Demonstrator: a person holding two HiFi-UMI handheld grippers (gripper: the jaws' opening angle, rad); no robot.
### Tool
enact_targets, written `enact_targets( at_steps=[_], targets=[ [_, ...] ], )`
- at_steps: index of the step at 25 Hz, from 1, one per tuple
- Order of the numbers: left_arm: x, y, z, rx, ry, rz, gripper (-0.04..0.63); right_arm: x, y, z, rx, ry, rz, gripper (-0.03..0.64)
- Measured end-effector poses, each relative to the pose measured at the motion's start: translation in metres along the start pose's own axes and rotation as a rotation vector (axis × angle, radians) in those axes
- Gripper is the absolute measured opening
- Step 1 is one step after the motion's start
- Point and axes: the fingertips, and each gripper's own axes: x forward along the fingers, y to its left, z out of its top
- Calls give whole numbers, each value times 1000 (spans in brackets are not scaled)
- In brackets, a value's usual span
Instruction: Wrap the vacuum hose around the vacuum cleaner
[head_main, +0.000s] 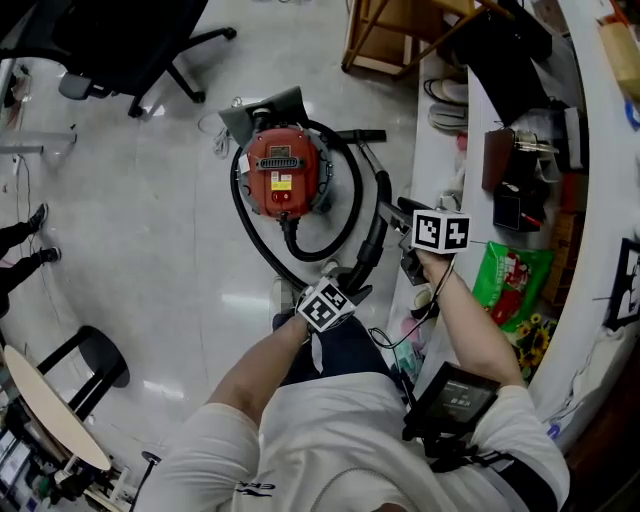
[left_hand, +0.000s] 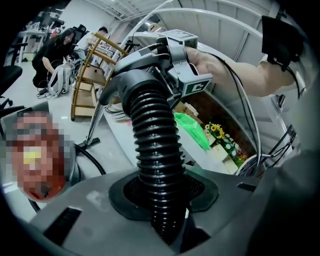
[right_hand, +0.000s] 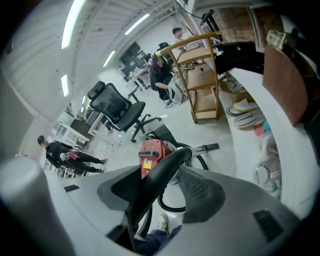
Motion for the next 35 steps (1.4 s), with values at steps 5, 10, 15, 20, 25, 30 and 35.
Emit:
enact_targets(
  at_steps=[5, 10, 15, 20, 25, 30, 35],
  targets=[
    [6, -3, 6, 10, 15, 25, 129, 3, 12, -29, 79, 87, 34, 268],
    [11, -8, 10, 6, 30, 24, 130, 3, 7, -32, 13, 139, -20, 268],
    [19, -15, 7, 14, 40, 21, 130, 2, 1, -41, -125, 251, -73, 268],
    [15, -18, 16, 37, 27, -3, 141, -1, -3, -35, -159, 255, -53, 272],
    [2, -19, 32, 103, 25, -10, 163, -8, -5, -14, -110, 183, -21, 270],
    [-17, -19, 51, 170, -2, -11, 184, -14, -13, 7, -184, 179, -35, 268],
    [-43, 25, 53, 144, -5, 86, 184, -23, -27, 19, -295, 223, -70, 245]
  ],
)
